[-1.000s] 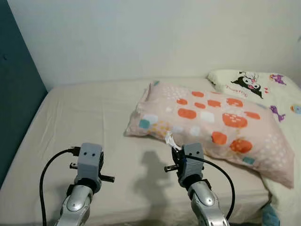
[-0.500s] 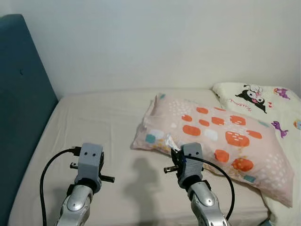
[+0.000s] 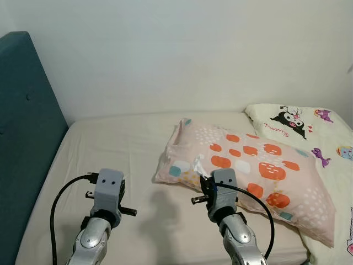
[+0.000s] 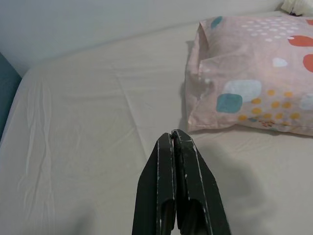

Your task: Clean up the room

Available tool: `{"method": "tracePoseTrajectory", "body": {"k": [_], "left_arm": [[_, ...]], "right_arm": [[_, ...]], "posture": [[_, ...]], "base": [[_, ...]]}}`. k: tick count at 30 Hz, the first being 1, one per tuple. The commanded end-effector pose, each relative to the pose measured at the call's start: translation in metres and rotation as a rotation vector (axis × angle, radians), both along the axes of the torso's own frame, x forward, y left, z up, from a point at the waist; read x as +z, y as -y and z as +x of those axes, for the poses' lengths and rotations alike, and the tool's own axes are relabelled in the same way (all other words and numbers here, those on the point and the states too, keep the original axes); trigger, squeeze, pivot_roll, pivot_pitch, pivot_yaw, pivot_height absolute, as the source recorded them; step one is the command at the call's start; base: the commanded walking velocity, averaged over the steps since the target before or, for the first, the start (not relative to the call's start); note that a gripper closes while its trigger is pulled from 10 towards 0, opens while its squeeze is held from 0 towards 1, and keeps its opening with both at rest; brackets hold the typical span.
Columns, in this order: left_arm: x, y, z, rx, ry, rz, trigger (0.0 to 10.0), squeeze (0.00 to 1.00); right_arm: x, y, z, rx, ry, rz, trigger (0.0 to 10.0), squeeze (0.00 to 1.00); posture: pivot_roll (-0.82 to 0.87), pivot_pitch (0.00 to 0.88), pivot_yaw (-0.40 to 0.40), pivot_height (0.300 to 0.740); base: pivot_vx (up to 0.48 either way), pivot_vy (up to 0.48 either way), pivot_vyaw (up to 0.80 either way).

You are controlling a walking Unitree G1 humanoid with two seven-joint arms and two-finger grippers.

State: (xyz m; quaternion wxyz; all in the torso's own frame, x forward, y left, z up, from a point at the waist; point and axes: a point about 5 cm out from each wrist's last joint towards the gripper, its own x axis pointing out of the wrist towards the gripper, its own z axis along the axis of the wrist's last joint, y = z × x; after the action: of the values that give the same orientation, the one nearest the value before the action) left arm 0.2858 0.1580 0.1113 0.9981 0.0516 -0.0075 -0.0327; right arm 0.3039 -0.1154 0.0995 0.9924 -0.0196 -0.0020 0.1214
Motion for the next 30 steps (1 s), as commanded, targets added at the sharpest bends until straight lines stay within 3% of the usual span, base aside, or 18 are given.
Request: {"method": "tracePoseTrajectory", "body": {"k": [1, 7, 30], "left_arm": [[-0.011, 0.001, -0.003, -0.012, -0.043, -0.015, 10.0, 0.0], [-0.018, 0.001, -0.004, -0.005, -0.062, -0.021, 10.0, 0.0], [-0.03, 0.005, -0.006, 0.018, -0.09, 0.002, 10.0, 0.0]], "right_arm": [[-0.011, 0.001, -0.003, -0.016, -0.051, -0.009, 10.0, 0.0], [-0.027, 0.003, -0.007, -0.035, -0.096, -0.062, 10.0, 0.0], [-0.034, 0.004, -0.008, -0.031, -0.14, -0.061, 10.0, 0.0]], "posture": [[0.03, 0.121, -0.063, 0.74], [0.04, 0.115, -0.06, 0.74], [0.01, 0.096, -0.086, 0.74]], "base": [[0.0, 0.0, 0.0], [0.0, 0.0, 0.0], [0.0, 0.0, 0.0]]}}
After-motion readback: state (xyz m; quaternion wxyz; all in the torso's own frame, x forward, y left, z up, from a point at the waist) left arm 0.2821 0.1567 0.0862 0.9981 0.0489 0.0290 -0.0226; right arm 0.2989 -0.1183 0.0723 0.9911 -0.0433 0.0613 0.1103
